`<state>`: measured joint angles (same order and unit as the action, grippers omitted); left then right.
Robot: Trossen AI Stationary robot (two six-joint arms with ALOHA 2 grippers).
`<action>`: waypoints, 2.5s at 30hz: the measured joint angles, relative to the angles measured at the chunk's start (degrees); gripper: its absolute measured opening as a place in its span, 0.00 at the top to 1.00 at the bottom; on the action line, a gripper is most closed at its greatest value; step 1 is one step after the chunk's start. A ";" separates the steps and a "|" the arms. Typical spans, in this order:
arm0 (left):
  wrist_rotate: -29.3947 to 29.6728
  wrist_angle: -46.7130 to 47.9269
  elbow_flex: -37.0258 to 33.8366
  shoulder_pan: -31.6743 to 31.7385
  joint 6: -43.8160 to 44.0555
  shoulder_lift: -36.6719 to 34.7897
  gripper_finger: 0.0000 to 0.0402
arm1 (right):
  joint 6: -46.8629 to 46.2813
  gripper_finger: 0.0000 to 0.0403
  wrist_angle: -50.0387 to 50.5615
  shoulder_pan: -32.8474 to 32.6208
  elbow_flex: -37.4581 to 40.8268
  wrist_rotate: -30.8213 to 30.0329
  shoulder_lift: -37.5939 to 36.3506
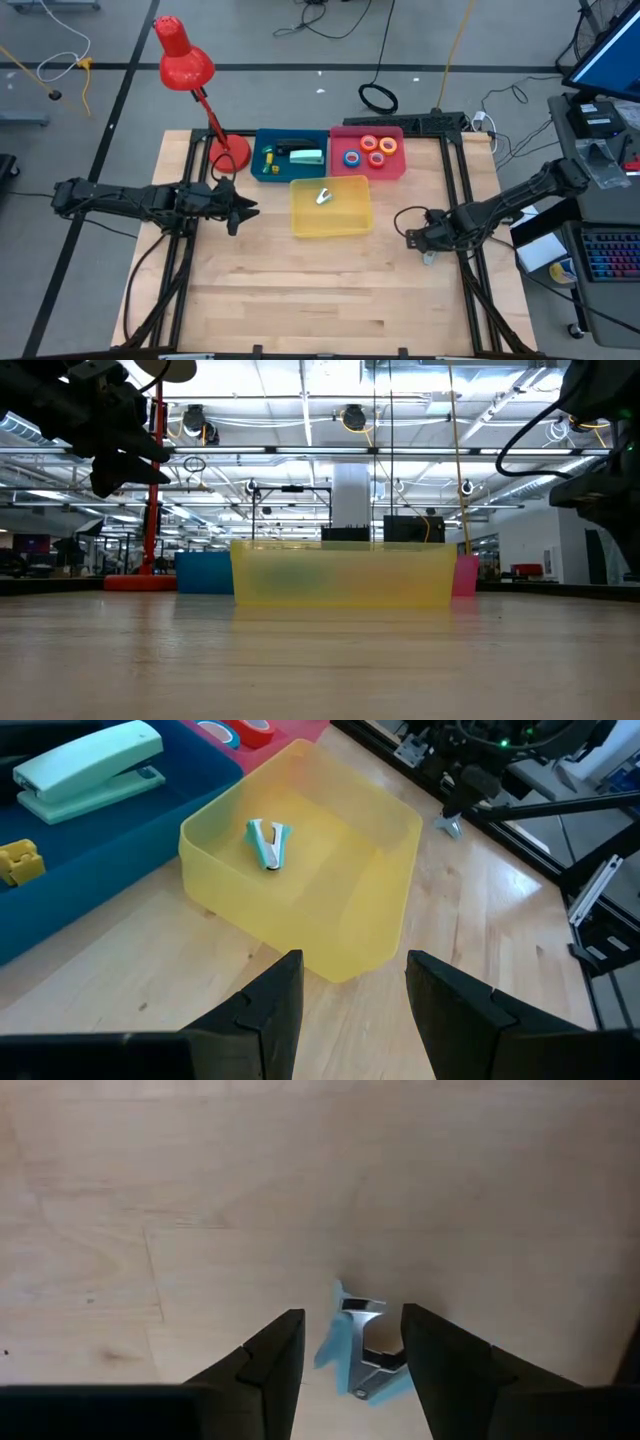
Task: Pick and place Stapler, Stapler remover, tape
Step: Put the blue staple remover into the yellow bin
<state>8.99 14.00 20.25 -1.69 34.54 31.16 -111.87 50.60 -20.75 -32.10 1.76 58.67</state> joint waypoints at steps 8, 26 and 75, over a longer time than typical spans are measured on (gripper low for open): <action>0.02 -0.05 0.00 0.00 0.00 0.00 0.56 | 0.45 0.60 -3.12 0.00 0.14 0.02 3.72; 0.07 -0.11 0.00 0.00 -1.46 0.00 0.56 | 6.71 0.91 -6.84 0.00 0.03 2.16 11.42; -11.80 -4.52 -13.33 6.71 -14.77 -24.72 0.56 | 86.44 0.92 -25.60 28.40 -36.72 -2.91 38.19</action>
<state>-2.80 9.48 6.92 5.02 19.77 6.44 -25.43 25.00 7.65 -68.82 -1.15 96.87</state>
